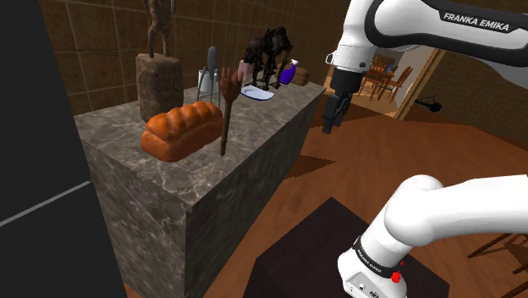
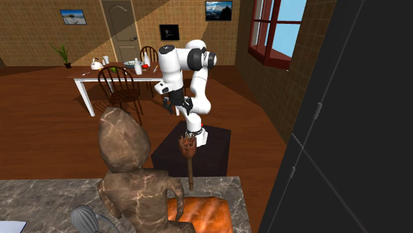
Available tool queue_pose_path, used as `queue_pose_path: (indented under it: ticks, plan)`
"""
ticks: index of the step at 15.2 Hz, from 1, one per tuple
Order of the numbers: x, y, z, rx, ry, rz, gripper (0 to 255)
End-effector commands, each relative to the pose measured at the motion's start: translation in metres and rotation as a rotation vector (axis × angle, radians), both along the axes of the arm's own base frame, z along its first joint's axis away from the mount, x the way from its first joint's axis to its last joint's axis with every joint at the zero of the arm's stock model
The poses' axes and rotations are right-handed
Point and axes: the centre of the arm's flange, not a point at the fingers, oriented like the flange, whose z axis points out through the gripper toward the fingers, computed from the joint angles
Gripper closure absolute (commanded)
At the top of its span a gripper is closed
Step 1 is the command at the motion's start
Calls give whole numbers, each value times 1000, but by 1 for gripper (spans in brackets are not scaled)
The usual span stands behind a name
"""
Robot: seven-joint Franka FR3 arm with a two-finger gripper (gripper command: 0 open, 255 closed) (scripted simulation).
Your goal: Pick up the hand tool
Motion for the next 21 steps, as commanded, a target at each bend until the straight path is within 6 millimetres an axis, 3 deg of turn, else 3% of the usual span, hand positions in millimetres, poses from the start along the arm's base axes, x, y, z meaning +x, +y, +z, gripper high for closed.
queue_pose_path:
  ticks: [1,21]
  plan:
    - [0,0,0,0,0,0,0]
    - [190,138,75,-70,-184,218,0]
